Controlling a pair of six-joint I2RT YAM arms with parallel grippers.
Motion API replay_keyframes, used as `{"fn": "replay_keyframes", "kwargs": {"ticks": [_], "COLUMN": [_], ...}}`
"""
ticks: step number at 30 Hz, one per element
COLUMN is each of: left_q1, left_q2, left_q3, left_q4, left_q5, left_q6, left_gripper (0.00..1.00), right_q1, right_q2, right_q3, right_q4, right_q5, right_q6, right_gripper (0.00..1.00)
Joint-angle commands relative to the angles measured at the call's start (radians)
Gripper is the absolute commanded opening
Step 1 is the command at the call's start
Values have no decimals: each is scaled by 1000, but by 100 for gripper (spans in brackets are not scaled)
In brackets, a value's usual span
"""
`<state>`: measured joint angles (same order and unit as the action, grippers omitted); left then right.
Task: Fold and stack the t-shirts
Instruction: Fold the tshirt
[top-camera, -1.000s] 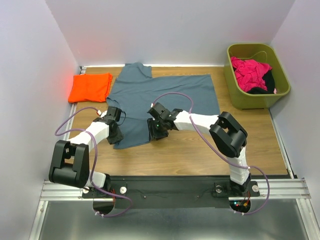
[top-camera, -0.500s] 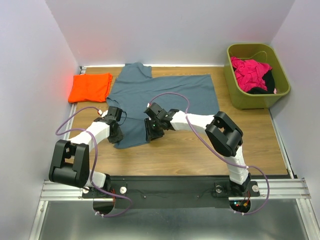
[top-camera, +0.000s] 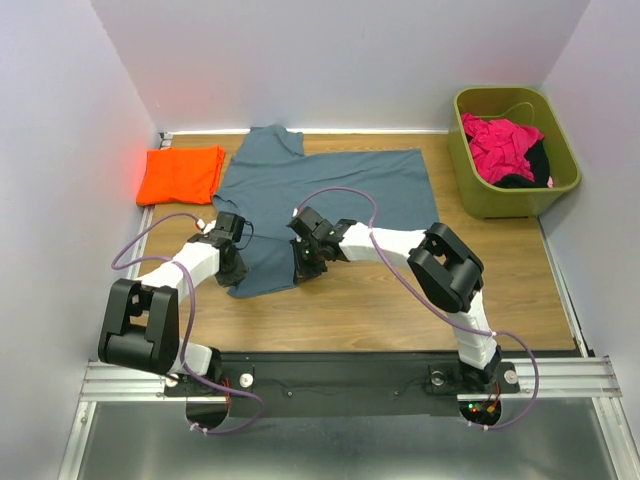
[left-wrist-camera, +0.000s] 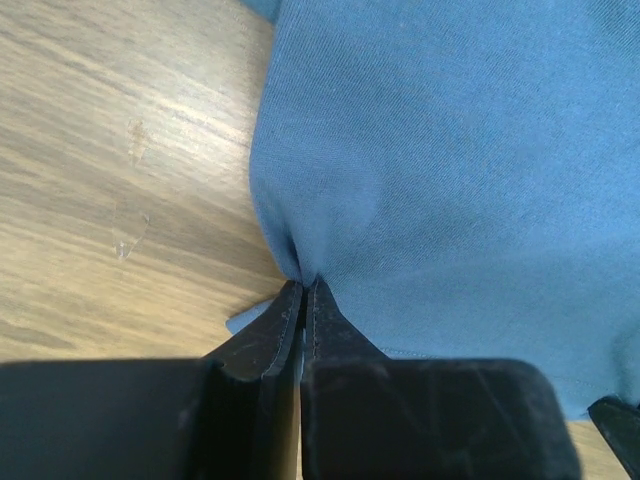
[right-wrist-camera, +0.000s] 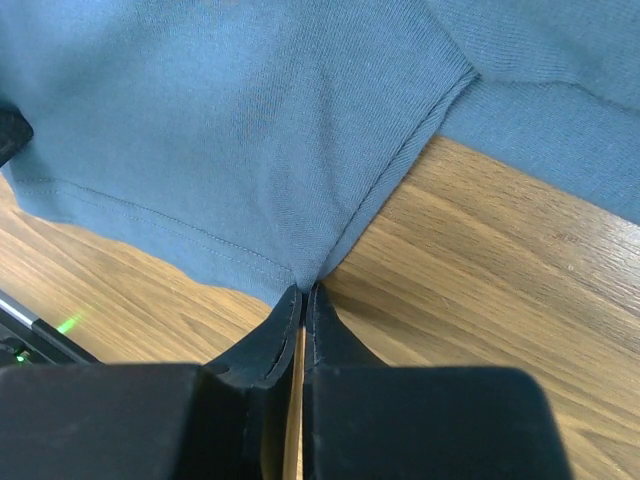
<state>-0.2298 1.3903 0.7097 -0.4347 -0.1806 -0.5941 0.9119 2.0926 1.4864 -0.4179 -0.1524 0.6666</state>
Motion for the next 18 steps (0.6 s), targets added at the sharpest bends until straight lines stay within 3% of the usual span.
{"fn": "replay_keyframes", "kwargs": {"ticks": [1,10,18], "left_q1": [-6,-3,3], "left_q2": [-31,30,151], "left_q3": [69,351,502], "left_q4": [-73,-90,-24], "left_q5": [-26,-106,-115], "left_q6": [4,76,138], "left_gripper": [1,1,1], "right_q1": [10,-99,-174], "right_q2": [-23,-69,-26], "right_q3": [40,103,210], "right_q4": [-5,-7,-7], "right_q5": [68,102,79], "right_q6": [-21,-25,-55], "right_gripper": [1,1,1]}}
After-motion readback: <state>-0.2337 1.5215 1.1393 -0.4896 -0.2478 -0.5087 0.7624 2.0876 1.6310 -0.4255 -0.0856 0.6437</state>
